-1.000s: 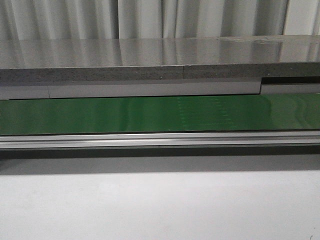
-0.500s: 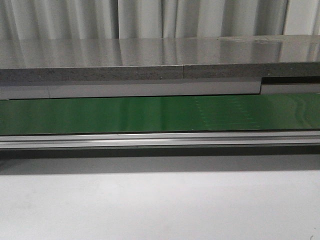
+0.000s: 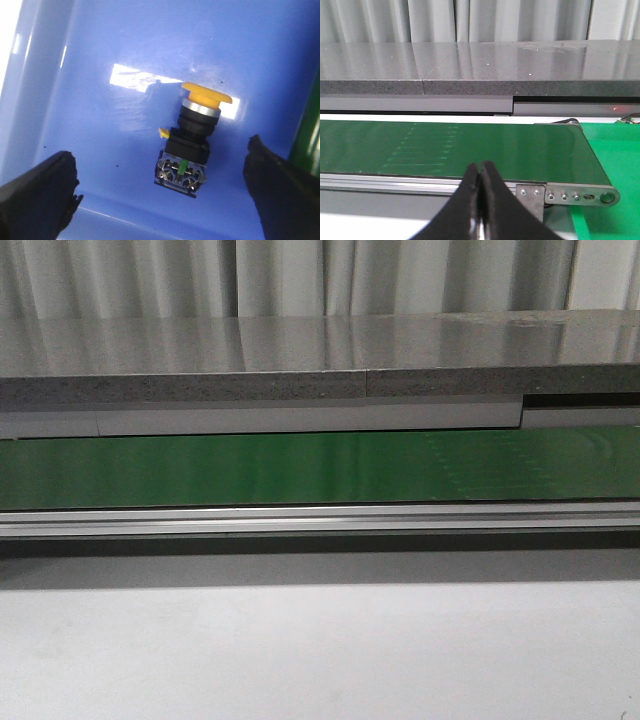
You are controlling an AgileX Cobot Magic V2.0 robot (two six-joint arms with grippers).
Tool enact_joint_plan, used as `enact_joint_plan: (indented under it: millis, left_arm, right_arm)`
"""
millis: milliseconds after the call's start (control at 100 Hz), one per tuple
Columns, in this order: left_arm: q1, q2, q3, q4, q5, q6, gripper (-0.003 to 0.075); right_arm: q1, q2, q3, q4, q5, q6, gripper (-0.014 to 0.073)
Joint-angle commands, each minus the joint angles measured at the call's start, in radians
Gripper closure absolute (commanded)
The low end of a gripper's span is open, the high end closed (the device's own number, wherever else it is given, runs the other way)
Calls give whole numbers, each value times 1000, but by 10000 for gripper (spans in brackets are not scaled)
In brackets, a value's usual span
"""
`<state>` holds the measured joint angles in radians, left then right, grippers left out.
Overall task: Move button from left to right
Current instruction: 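Lower the left gripper and grasp the yellow-capped button's body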
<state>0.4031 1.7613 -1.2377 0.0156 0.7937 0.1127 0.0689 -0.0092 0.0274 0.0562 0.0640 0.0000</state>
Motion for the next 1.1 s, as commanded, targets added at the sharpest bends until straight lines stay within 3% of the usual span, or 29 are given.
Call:
enact_joint_plan:
  millis: [0,870,960,1090]
  left_arm:
    - [3,-29,-43,3,-30,0,81]
    - [3,149,-43,-7,-54,0,85]
    - [3,151,-43,-7,-63,0,143]
    - [3,151,-43,-7,-67,0,337]
  right_arm:
    - [1,-17,-19,-1,-80,0,661]
    - [1,-17,-19,-1,-80,0,661]
    - [1,-17,-19,-1,-80,0,661]
    - [1,-17,-19,-1,-80,0,661]
